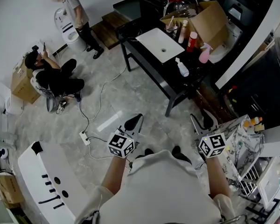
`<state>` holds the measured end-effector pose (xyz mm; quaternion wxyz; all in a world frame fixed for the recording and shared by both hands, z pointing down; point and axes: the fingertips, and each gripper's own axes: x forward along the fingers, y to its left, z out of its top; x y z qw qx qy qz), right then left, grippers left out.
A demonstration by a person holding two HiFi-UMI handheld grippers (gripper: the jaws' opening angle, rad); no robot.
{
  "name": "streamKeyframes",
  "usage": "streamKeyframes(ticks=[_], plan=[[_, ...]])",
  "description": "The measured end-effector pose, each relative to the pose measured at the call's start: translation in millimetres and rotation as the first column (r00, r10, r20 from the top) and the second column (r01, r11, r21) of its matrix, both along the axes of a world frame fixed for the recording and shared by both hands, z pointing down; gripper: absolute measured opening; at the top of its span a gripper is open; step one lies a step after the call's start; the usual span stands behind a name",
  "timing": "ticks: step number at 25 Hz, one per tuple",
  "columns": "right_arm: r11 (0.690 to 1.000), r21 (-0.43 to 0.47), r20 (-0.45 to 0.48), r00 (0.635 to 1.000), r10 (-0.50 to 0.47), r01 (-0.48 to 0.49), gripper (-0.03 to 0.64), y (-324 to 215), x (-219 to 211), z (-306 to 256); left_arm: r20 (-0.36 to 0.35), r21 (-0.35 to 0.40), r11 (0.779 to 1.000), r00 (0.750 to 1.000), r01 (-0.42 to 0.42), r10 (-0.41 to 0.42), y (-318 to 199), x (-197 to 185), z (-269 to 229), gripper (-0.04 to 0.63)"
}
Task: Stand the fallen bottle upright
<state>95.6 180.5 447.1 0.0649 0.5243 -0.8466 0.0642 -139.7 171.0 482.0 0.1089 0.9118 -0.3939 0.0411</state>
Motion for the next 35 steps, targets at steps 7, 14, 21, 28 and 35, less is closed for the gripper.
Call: streamKeyframes(ticks=[7, 14, 21, 28, 35], plan=[[1.000, -0.010, -0.005, 1.000, 0.027, -0.027, 0.242, 3.4, -12.8, 3.1, 0.005, -0.009, 0.999, 0.999, -0.037, 0.037, 0.6, -10.1, 3.6, 0.009], [0.999, -0.022, -0.014, 0.999, 0.048, -0.048, 0.244, 5.5, -13.3, 8.0, 0.001, -0.019, 0.999, 0.999, -0.046, 0.046, -4.8, -14.7, 9.2, 0.009], [0.998, -0.036, -0.009, 0.999, 0.054, -0.054, 0.244, -12.3, -6.1, 10.5, 0.005, -0.041, 0.999, 0.999, -0.035, 0.036, -19.5, -13.2, 16.2, 0.009], [0.998, -0.049, 0.013, 0.999, 0.030, -0.029, 0.247, -59.8, 7.1, 18.8, 0.012, -0.039, 0.999, 1.000, -0.012, 0.013, -53.7, 1.9, 15.7, 0.009], [0.998, -0.070, 0.028, 1.000, -0.001, 0.003, 0.250, -123.4, 25.0, 24.4, 0.024, -0.047, 0.999, 1.000, 0.006, -0.005, -110.5, 23.4, 14.2, 0.009]])
